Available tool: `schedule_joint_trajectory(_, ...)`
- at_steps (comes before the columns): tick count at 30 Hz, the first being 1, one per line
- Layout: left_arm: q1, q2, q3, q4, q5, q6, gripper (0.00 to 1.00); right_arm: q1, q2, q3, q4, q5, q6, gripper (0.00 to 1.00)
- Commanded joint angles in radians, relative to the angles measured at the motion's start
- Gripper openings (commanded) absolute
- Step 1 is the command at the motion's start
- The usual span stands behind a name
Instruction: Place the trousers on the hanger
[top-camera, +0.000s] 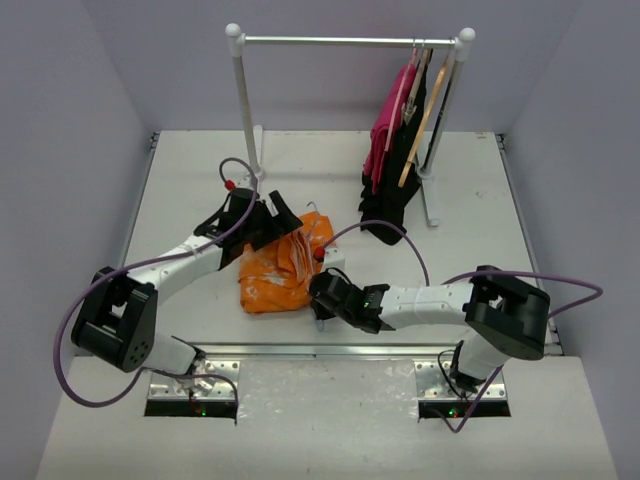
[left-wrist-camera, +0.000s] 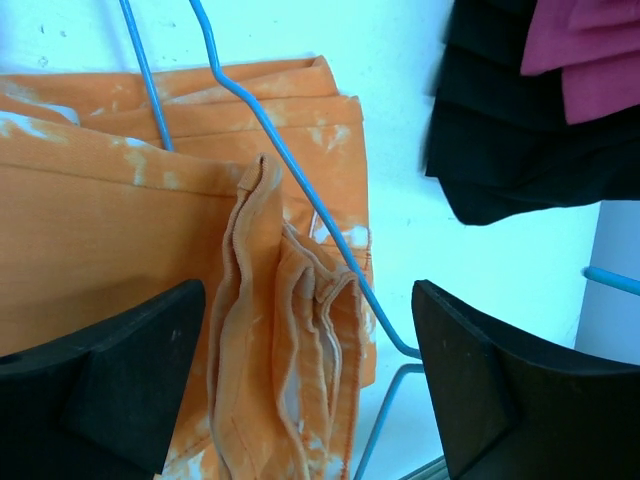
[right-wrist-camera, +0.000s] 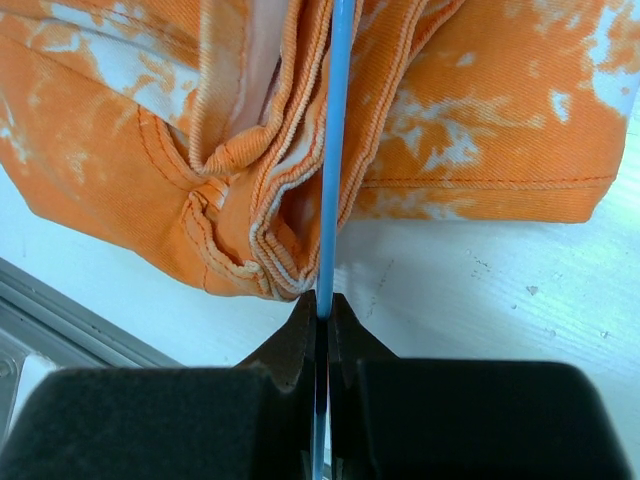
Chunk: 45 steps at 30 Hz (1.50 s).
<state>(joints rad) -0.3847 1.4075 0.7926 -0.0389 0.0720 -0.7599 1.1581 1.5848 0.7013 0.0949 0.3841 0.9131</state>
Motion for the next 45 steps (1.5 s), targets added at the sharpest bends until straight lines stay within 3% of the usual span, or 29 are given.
schedule_joint_trajectory(1,-0.002,-0.068,-0.036,-0.034,-0.034,0.034,0.72,0.01,-0.003,0.016,0.01,-0.006,-0.001,0.0)
schedule_joint_trajectory(3,-0.002,-0.103,-0.077,-0.03,-0.027,0.023,0.57,0.011,-0.005,0.014,0.011,-0.008,0.001,0.0)
schedule_joint_trajectory(7,-0.004,-0.21,-0.21,0.015,0.035,-0.033,0.17,0.011,-0.016,0.011,0.01,-0.008,0.009,0.0)
schedule_joint_trajectory(12,-0.005,-0.252,-0.245,-0.005,-0.041,-0.031,0.01,0.015,-0.013,0.012,0.015,-0.011,0.007,0.0)
schedule_joint_trajectory(17,-0.008,-0.133,-0.18,-0.011,-0.014,0.013,0.0,0.016,-0.011,0.027,0.012,-0.024,0.002,0.0)
schedule_joint_trajectory(22,-0.041,0.058,-0.16,0.103,0.199,0.023,0.0,0.018,-0.029,0.033,0.038,-0.044,-0.041,0.0)
schedule_joint_trajectory(30,-0.059,0.175,-0.169,0.357,0.429,-0.084,0.0,0.022,-0.024,0.069,0.057,-0.098,-0.122,0.0)
schedule_joint_trajectory(39,-0.058,0.17,-0.189,0.404,0.202,-0.248,0.0,0.03,-0.021,0.085,0.064,-0.176,-0.154,0.0)
schedule_joint_trajectory(42,-0.047,0.163,-0.184,0.397,0.173,-0.24,0.0,0.03,-0.022,0.085,0.068,-0.201,-0.183,0.0)
schedule_joint_trajectory(45,-0.017,0.1,-0.178,0.29,0.161,-0.197,0.03,0.031,-0.02,0.084,0.047,-0.172,-0.156,0.0)
